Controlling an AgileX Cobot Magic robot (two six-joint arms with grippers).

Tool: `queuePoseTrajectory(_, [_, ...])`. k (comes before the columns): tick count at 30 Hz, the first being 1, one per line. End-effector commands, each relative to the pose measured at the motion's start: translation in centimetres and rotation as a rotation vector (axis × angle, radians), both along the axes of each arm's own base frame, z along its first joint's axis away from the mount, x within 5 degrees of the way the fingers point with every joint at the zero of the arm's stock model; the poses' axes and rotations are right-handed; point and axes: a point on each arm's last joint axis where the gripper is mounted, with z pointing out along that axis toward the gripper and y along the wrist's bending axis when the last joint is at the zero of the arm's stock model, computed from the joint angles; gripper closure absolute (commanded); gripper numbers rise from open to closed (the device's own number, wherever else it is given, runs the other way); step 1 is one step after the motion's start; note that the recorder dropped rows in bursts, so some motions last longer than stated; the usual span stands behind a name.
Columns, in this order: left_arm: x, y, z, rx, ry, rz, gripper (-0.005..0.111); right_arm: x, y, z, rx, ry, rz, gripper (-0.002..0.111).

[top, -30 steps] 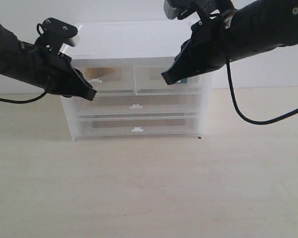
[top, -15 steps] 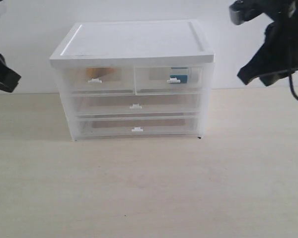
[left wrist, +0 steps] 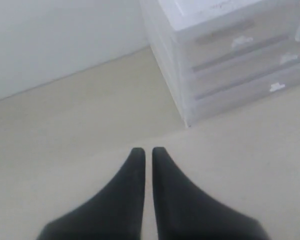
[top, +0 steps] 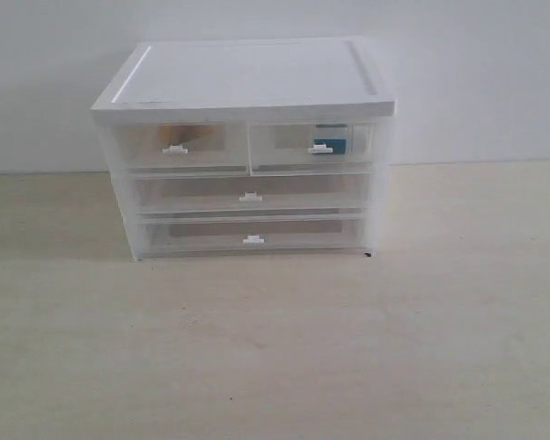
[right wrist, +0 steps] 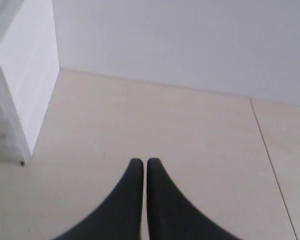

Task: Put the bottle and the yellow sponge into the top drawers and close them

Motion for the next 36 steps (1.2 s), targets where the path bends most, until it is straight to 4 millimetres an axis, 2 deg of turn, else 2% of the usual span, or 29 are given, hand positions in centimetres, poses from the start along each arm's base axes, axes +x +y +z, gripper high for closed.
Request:
queuePoseTrajectory(1, [-2.7,0.3,-0.9,-0.075,-0.15,0.045,0.103,-4.0,0.0,-0.2,0.055,-0.182,0.01,0.108])
queuePoseTrajectory(10, [-8.8,0.9,-3.2,-0.13,-0.362,0.061,0.103,-10.3,-0.2,-2.4,0.104,-0.394,0.039,0.108])
queuePoseTrajectory(19, [-13.5,1.1,-6.2,-0.219,-0.508,0.06,0.103,-14.5,-0.1,-6.2,0.14,-0.637,0.083,0.108])
queuePoseTrajectory(23, [-14.8,1.3,-7.5,-0.24,-0.613,0.061,0.103,-15.7,-0.1,-7.5,0.15,-0.682,0.105,0.108])
queuePoseTrajectory(28, [-16.4,1.4,-8.0,-0.234,-0.698,0.051,0.103,-17.2,0.0,-8.1,0.179,-0.684,0.162,0.108])
queuePoseTrajectory(32, [-16.3,1.4,-8.3,-0.233,-0.657,0.048,0.103,-18.6,-0.2,-8.2,0.181,-0.719,0.171,0.108])
queuePoseTrajectory(36, [-16.1,1.3,-9.1,-0.232,-0.617,0.048,0.103,-18.6,-0.3,-8.1,0.167,-0.707,0.165,0.108])
